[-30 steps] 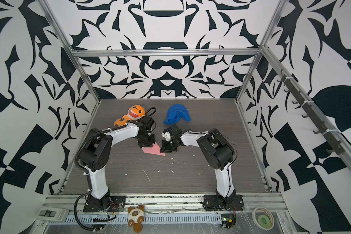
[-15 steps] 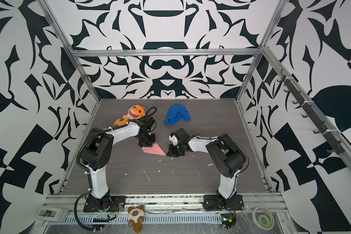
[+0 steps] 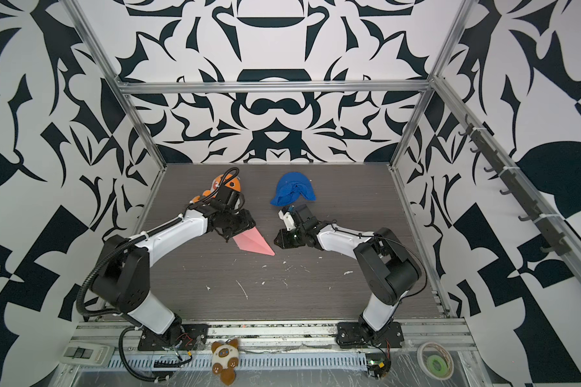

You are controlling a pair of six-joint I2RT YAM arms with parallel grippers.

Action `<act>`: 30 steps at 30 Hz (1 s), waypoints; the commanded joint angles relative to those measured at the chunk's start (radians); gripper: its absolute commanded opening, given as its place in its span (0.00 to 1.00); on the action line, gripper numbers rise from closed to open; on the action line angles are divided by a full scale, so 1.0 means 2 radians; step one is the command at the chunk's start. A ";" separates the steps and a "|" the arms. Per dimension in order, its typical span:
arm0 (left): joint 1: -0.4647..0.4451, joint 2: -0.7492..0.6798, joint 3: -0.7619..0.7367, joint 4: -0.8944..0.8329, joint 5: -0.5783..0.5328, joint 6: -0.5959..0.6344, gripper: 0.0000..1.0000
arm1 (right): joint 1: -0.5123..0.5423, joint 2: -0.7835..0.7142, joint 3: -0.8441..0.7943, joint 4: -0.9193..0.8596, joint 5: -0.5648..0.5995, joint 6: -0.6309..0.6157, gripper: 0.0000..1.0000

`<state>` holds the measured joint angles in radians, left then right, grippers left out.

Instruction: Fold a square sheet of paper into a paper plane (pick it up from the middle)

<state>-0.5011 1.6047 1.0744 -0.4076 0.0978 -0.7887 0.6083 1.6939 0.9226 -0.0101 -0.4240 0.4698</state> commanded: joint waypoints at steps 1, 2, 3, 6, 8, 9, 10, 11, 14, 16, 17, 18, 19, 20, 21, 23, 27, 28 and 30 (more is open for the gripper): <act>0.008 -0.019 -0.067 0.099 0.015 -0.078 0.65 | 0.000 -0.005 0.020 0.025 0.004 -0.023 0.34; 0.010 -0.023 -0.081 0.120 0.021 -0.088 0.65 | 0.000 -0.002 0.022 0.027 -0.001 -0.028 0.37; 0.013 -0.025 -0.097 0.143 0.030 -0.100 0.66 | 0.000 0.002 0.024 0.031 -0.008 -0.035 0.42; 0.025 -0.022 -0.128 0.193 0.045 -0.124 0.71 | 0.001 0.017 0.035 0.033 -0.028 -0.065 0.48; 0.033 -0.015 -0.134 0.209 0.055 -0.128 0.73 | 0.001 0.032 0.051 0.026 -0.040 -0.079 0.48; 0.035 -0.012 -0.135 0.215 0.057 -0.130 0.73 | 0.002 0.042 0.062 0.021 -0.054 -0.085 0.48; 0.035 -0.010 -0.136 0.220 0.060 -0.130 0.74 | 0.003 0.051 0.073 0.013 -0.060 -0.089 0.48; 0.035 -0.008 -0.138 0.224 0.061 -0.130 0.75 | 0.005 0.058 0.083 0.008 -0.063 -0.091 0.48; 0.038 -0.003 -0.144 0.236 0.061 -0.135 0.75 | 0.006 0.084 0.107 0.001 -0.072 -0.092 0.44; 0.042 0.000 -0.147 0.241 0.065 -0.137 0.75 | 0.006 0.102 0.121 0.000 -0.081 -0.089 0.39; 0.044 0.001 -0.149 0.242 0.067 -0.138 0.75 | 0.006 0.108 0.125 0.000 -0.086 -0.088 0.37; 0.046 0.002 -0.151 0.245 0.067 -0.139 0.75 | 0.006 0.114 0.129 0.003 -0.092 -0.088 0.35; 0.048 0.003 -0.153 0.248 0.070 -0.139 0.75 | 0.006 0.119 0.129 0.008 -0.096 -0.087 0.34; 0.050 0.005 -0.155 0.250 0.072 -0.140 0.75 | 0.007 0.122 0.129 0.013 -0.099 -0.087 0.33; 0.052 0.006 -0.157 0.253 0.074 -0.141 0.75 | 0.007 0.126 0.129 0.018 -0.099 -0.085 0.32; 0.054 0.008 -0.162 0.260 0.079 -0.142 0.75 | 0.006 0.133 0.133 0.019 -0.099 -0.082 0.29; 0.055 0.014 -0.167 0.272 0.091 -0.141 0.75 | 0.003 0.143 0.134 0.021 -0.095 -0.075 0.19; 0.055 0.017 -0.168 0.277 0.095 -0.140 0.75 | 0.001 0.144 0.133 0.024 -0.097 -0.072 0.17; 0.054 0.022 -0.169 0.287 0.110 -0.128 0.72 | -0.005 0.147 0.127 0.039 -0.111 -0.057 0.13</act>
<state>-0.3946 1.6306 0.7509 0.1192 0.2718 -1.0576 0.6094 2.0026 1.1538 0.0147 -0.6037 0.3275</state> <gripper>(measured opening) 0.731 0.145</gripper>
